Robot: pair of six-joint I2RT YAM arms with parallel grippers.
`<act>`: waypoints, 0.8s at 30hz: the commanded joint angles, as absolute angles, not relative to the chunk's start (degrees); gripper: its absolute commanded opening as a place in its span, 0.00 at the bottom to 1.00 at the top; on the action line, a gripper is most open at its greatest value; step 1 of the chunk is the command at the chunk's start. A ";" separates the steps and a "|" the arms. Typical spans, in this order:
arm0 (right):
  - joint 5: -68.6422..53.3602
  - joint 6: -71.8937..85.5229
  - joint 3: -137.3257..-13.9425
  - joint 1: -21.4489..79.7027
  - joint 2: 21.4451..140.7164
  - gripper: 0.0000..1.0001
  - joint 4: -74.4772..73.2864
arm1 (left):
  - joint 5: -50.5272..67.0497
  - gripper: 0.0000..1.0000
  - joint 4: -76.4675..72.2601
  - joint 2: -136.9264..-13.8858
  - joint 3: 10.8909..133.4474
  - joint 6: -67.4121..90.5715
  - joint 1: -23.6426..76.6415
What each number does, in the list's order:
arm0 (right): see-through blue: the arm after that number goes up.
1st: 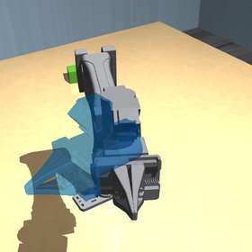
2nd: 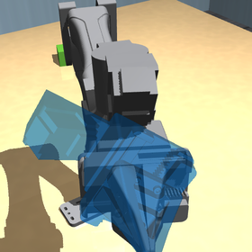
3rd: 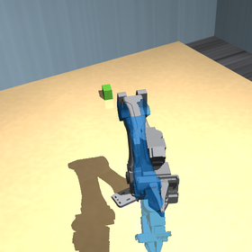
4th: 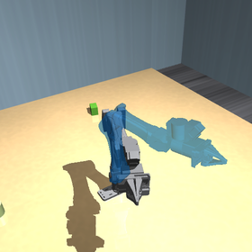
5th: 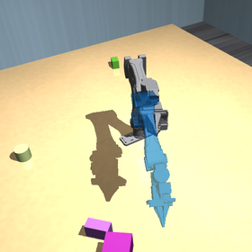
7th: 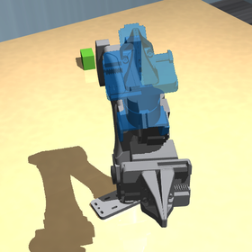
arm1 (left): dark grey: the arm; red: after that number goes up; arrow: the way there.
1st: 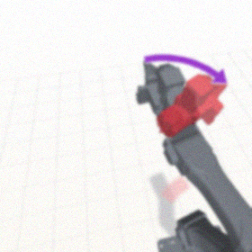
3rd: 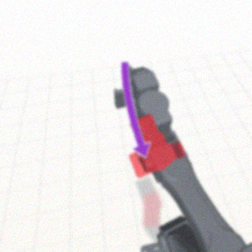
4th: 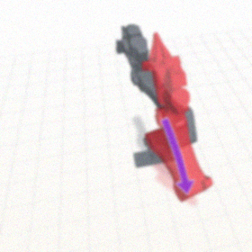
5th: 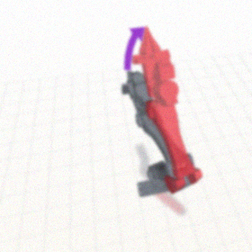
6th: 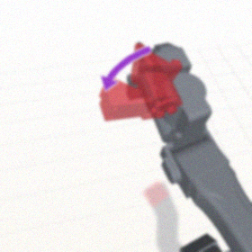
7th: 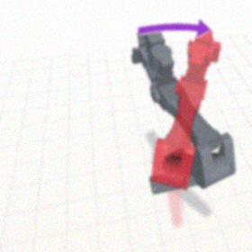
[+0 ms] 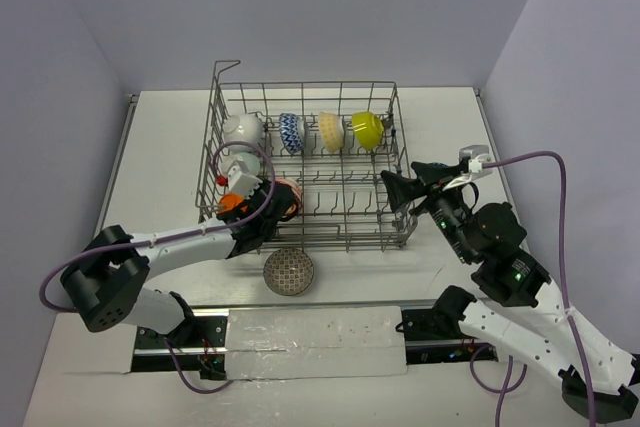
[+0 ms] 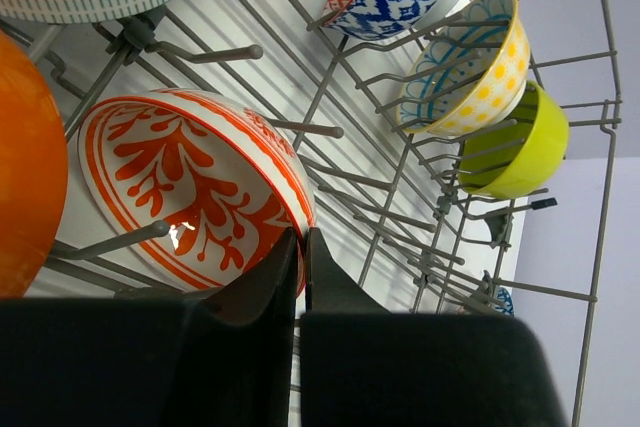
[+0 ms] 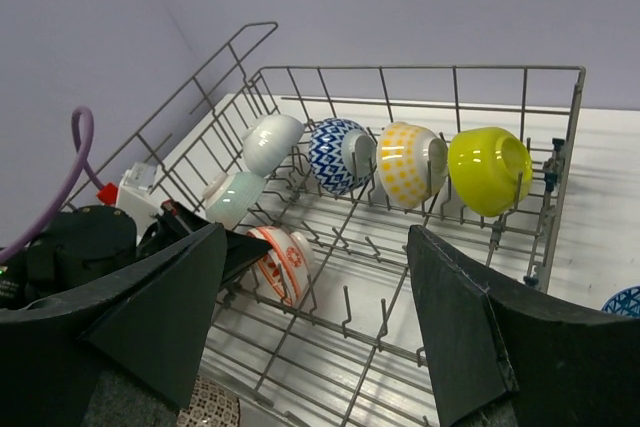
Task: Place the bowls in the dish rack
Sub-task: Insert the bowl into the dish rack.
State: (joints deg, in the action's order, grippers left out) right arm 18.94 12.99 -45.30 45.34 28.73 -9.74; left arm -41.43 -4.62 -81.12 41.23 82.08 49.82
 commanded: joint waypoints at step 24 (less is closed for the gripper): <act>20.92 13.27 -45.09 42.98 34.54 0.81 -5.10 | -48.69 0.00 -43.32 -82.97 32.08 59.94 50.54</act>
State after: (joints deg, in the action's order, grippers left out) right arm 20.43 12.99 -45.30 43.79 33.87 -8.05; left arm -44.03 -32.18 -83.11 32.05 64.03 50.78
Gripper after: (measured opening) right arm 0.806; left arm 0.068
